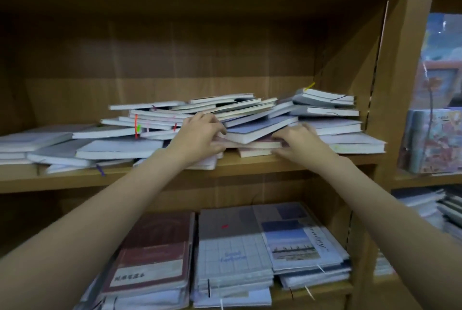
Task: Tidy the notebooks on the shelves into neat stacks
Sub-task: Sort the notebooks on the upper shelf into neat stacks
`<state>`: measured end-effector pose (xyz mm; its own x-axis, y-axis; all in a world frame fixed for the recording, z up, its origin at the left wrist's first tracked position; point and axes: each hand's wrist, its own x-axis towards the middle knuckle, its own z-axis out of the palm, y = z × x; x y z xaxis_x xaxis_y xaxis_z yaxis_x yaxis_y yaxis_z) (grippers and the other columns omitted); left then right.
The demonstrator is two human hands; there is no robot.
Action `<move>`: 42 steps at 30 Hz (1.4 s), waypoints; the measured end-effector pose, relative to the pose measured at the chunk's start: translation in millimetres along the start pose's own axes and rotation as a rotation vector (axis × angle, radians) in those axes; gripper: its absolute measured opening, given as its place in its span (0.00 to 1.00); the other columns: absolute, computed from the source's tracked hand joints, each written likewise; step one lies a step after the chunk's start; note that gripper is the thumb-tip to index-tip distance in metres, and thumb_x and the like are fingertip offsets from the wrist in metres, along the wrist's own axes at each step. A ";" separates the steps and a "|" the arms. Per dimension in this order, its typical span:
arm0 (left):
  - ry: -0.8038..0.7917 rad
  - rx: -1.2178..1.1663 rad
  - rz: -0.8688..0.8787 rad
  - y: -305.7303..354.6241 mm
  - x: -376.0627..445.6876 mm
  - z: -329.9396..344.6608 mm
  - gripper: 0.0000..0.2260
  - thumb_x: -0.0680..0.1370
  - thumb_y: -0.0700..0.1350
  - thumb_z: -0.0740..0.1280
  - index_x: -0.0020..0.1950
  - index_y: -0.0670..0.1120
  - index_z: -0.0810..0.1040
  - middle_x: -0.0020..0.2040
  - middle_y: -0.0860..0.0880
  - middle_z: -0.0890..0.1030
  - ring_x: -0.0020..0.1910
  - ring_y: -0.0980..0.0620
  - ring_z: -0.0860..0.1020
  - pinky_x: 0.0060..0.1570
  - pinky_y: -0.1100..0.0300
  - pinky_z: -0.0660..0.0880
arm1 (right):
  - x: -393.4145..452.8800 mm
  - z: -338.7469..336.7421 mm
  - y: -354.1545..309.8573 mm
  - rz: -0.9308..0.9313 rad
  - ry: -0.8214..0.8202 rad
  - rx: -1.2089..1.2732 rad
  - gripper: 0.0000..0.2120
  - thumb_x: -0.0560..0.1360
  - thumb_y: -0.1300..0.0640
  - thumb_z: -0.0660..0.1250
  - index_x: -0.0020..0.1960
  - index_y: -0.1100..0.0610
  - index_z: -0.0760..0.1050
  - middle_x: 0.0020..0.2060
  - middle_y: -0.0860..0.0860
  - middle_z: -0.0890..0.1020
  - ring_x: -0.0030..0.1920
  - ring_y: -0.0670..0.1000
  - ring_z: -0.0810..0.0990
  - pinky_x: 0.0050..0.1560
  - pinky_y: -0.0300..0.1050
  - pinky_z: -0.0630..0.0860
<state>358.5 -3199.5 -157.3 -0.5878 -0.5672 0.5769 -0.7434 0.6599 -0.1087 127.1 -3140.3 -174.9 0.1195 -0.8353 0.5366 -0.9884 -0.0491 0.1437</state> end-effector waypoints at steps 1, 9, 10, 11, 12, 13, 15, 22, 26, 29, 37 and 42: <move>-0.003 -0.040 0.005 -8.7 -5.5 -3.1 0.16 0.74 0.51 0.68 0.61 0.49 0.76 0.60 0.49 0.73 0.63 0.48 0.68 0.59 0.55 0.61 | -1.2 -1.0 -3.0 -0.005 0.062 0.020 0.18 0.77 0.47 0.62 0.62 0.55 0.74 0.54 0.53 0.80 0.59 0.54 0.73 0.64 0.48 0.61; 0.147 -0.101 -0.044 -74.0 -81.9 -9.5 0.25 0.69 0.62 0.60 0.61 0.50 0.76 0.65 0.48 0.73 0.62 0.44 0.71 0.60 0.45 0.66 | 11.6 -15.7 -90.2 -0.318 0.004 0.376 0.30 0.70 0.40 0.68 0.68 0.52 0.70 0.68 0.49 0.70 0.68 0.50 0.65 0.66 0.43 0.60; 0.165 -0.098 -0.074 -80.7 -88.9 -11.2 0.27 0.69 0.63 0.61 0.62 0.49 0.75 0.64 0.47 0.73 0.63 0.44 0.71 0.60 0.43 0.67 | 12.6 -14.7 -101.8 -0.326 -0.051 0.374 0.32 0.70 0.38 0.68 0.69 0.51 0.68 0.70 0.48 0.68 0.69 0.49 0.63 0.67 0.44 0.59; 0.161 -0.086 -0.104 -88.3 -97.1 -14.0 0.28 0.69 0.63 0.61 0.63 0.48 0.74 0.64 0.47 0.73 0.63 0.43 0.72 0.60 0.42 0.68 | 13.3 -11.9 -110.1 -0.330 -0.094 0.363 0.32 0.71 0.38 0.67 0.70 0.50 0.67 0.70 0.47 0.68 0.69 0.48 0.64 0.68 0.44 0.60; 0.143 -0.077 -0.132 -97.6 -106.4 -17.0 0.29 0.68 0.64 0.61 0.63 0.48 0.74 0.63 0.46 0.74 0.62 0.43 0.72 0.60 0.41 0.69 | 13.1 -8.3 -116.0 -0.338 -0.120 0.337 0.30 0.72 0.39 0.66 0.69 0.50 0.67 0.69 0.47 0.69 0.68 0.48 0.65 0.67 0.43 0.61; 0.127 -0.073 -0.157 -107.2 -116.3 -19.7 0.30 0.68 0.64 0.62 0.63 0.48 0.74 0.63 0.46 0.74 0.62 0.42 0.72 0.59 0.40 0.69 | 12.7 -4.5 -119.3 -0.349 -0.122 0.306 0.27 0.74 0.40 0.64 0.68 0.51 0.69 0.67 0.46 0.72 0.67 0.48 0.67 0.65 0.43 0.63; 0.136 -0.051 -0.213 -122.9 -133.9 -25.1 0.26 0.70 0.58 0.68 0.62 0.45 0.75 0.61 0.44 0.75 0.60 0.41 0.74 0.58 0.41 0.70 | 12.8 -2.5 -122.5 -0.353 -0.087 0.286 0.19 0.78 0.46 0.61 0.66 0.52 0.72 0.63 0.47 0.76 0.63 0.48 0.71 0.62 0.43 0.67; 0.305 -0.140 -0.361 -153.5 -163.2 -33.2 0.19 0.70 0.36 0.73 0.60 0.40 0.77 0.57 0.41 0.77 0.58 0.39 0.74 0.57 0.43 0.70 | 32.3 -25.2 -154.6 -0.279 -0.088 0.387 0.15 0.80 0.52 0.58 0.52 0.60 0.79 0.47 0.52 0.83 0.49 0.51 0.78 0.49 0.45 0.70; 0.319 -0.139 -0.394 -179.3 -180.0 -40.9 0.14 0.69 0.35 0.72 0.54 0.41 0.80 0.57 0.41 0.77 0.58 0.38 0.74 0.57 0.42 0.70 | 47.5 -31.6 -188.3 -0.270 -0.008 0.328 0.12 0.79 0.53 0.60 0.57 0.55 0.78 0.50 0.51 0.82 0.52 0.50 0.79 0.51 0.47 0.73; 0.398 -0.172 -0.531 -198.6 -194.0 -48.1 0.09 0.72 0.37 0.71 0.52 0.41 0.81 0.58 0.43 0.76 0.60 0.43 0.73 0.62 0.48 0.68 | 57.5 -37.1 -213.2 -0.252 0.133 0.257 0.13 0.78 0.49 0.61 0.60 0.53 0.76 0.52 0.51 0.80 0.54 0.51 0.76 0.50 0.46 0.71; 0.224 -0.210 -0.541 -227.4 -207.1 -44.8 0.12 0.76 0.43 0.66 0.59 0.45 0.79 0.62 0.48 0.72 0.61 0.50 0.71 0.62 0.61 0.63 | 87.2 -3.1 -283.9 -0.397 -0.056 0.047 0.28 0.73 0.38 0.63 0.64 0.56 0.69 0.61 0.51 0.75 0.62 0.53 0.69 0.59 0.46 0.68; 0.243 -0.215 -0.548 -233.5 -208.5 -45.2 0.12 0.76 0.44 0.66 0.59 0.45 0.77 0.60 0.47 0.72 0.62 0.48 0.70 0.64 0.53 0.65 | 96.8 -3.6 -281.4 -0.306 -0.045 0.118 0.23 0.73 0.37 0.61 0.58 0.53 0.74 0.55 0.49 0.79 0.58 0.52 0.75 0.54 0.49 0.73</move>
<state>669.0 -3213.1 -215.7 -0.0320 -0.7391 0.6728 -0.8200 0.4044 0.4052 417.1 -3205.4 -160.4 0.4114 -0.7950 0.4459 -0.9114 -0.3627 0.1943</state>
